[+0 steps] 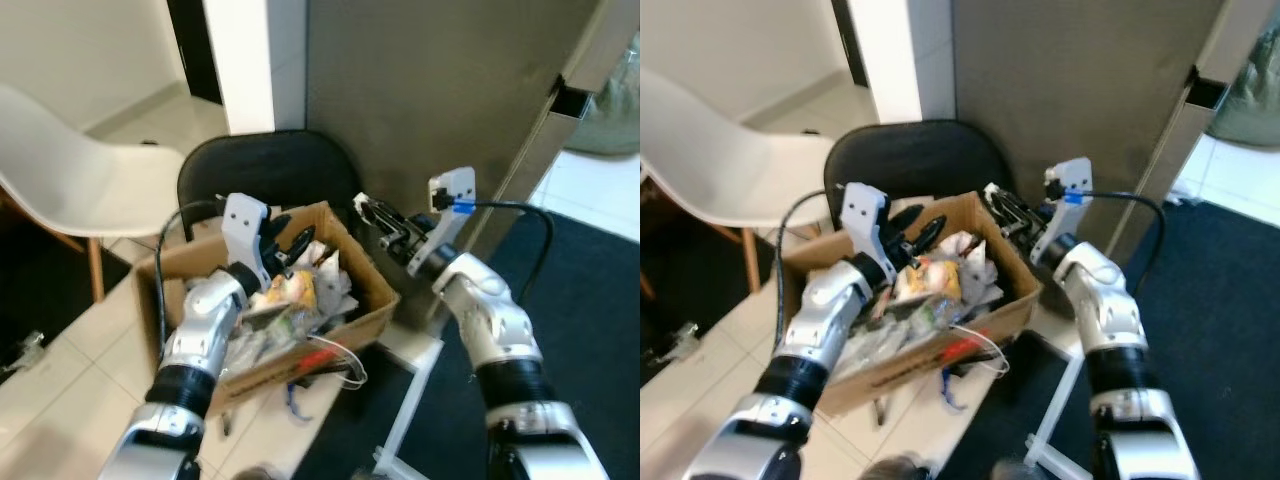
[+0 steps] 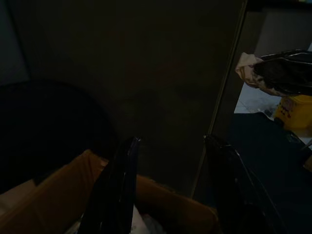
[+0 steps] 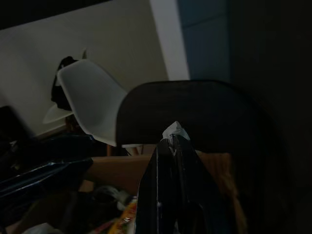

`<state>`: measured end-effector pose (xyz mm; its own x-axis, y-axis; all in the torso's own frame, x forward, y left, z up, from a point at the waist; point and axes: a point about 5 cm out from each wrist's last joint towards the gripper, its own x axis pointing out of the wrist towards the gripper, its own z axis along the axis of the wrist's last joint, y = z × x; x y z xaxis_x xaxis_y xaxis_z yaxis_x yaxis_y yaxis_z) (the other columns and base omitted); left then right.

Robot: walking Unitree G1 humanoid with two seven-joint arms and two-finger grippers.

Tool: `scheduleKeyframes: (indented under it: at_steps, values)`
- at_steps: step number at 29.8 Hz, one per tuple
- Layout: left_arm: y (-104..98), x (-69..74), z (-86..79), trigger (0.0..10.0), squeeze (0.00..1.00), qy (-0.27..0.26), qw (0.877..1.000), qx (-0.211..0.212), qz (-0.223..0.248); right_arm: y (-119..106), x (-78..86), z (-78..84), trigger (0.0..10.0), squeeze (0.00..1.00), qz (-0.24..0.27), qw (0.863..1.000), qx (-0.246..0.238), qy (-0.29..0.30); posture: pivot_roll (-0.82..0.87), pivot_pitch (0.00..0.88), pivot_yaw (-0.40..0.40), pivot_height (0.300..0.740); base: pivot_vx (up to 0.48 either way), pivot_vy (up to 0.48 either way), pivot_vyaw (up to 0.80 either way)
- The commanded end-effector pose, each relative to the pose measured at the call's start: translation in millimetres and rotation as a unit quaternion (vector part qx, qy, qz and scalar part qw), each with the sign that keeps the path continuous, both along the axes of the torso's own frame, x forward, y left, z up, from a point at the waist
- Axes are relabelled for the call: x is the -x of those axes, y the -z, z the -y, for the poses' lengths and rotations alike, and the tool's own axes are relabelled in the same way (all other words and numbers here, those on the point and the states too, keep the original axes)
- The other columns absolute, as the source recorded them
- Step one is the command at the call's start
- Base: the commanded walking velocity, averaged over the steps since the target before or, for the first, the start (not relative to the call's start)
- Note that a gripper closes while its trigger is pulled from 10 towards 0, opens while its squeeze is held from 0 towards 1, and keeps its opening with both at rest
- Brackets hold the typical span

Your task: Picking trash to rubbish bin

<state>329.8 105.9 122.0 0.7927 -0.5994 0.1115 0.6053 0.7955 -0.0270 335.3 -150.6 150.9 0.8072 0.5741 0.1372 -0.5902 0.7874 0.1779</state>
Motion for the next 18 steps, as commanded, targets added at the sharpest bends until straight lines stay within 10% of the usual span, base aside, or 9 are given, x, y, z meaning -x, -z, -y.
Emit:
scheduleKeyframes:
  at_steps: [1, 18]
  values:
    - [4.4, 0.4, -3.1, 10.0, 0.00, -0.004, 1.000, -0.006, -0.011, 3.1, 0.7, -4.5, 10.0, 0.00, -0.008, 1.000, -0.001, -0.009, -0.08, 0.000, -0.005, 0.740, 0.000, 0.000, 0.00]
    - [3.4, 0.4, -3.3, 10.0, 0.00, -0.002, 1.000, -0.008, -0.008, 2.4, 0.8, -4.6, 10.0, 0.00, -0.008, 1.000, -0.003, -0.010, -0.08, 0.000, -0.002, 0.740, 0.000, 0.000, 0.00]
